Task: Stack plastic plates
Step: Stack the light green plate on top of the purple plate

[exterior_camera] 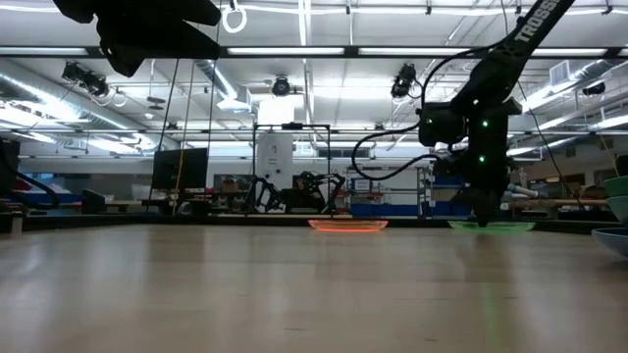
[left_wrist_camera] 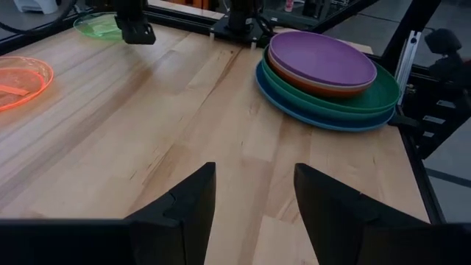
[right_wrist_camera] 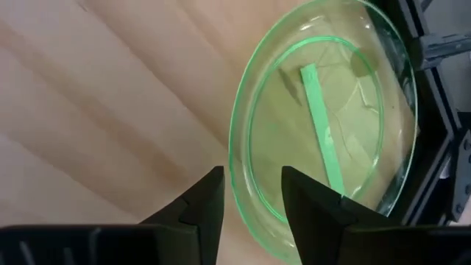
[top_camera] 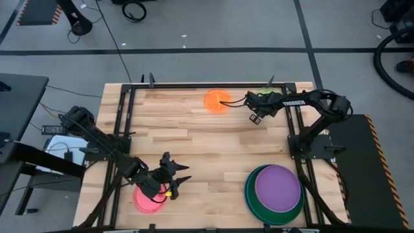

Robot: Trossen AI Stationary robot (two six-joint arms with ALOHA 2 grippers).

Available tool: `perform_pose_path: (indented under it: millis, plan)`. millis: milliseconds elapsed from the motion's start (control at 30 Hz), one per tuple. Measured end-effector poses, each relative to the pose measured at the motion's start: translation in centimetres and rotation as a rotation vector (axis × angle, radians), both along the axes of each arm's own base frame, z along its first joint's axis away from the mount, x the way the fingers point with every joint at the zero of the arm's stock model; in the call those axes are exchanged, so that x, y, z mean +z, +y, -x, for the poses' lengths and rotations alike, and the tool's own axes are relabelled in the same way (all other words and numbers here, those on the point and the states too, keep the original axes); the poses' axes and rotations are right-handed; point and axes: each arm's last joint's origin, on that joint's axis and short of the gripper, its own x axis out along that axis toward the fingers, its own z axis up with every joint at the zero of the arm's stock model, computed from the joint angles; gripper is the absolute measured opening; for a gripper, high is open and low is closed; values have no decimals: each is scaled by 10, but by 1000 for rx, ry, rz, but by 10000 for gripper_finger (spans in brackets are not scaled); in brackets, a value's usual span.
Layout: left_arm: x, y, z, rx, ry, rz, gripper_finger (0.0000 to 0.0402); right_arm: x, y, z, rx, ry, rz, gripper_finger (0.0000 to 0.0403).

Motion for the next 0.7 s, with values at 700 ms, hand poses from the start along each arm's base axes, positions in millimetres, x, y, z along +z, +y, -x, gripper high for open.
perform_pose_path:
  millis: [700]
  plan:
    - [0,0,0,0,1,0,190,-14,-2,14,23,21,-22,79]
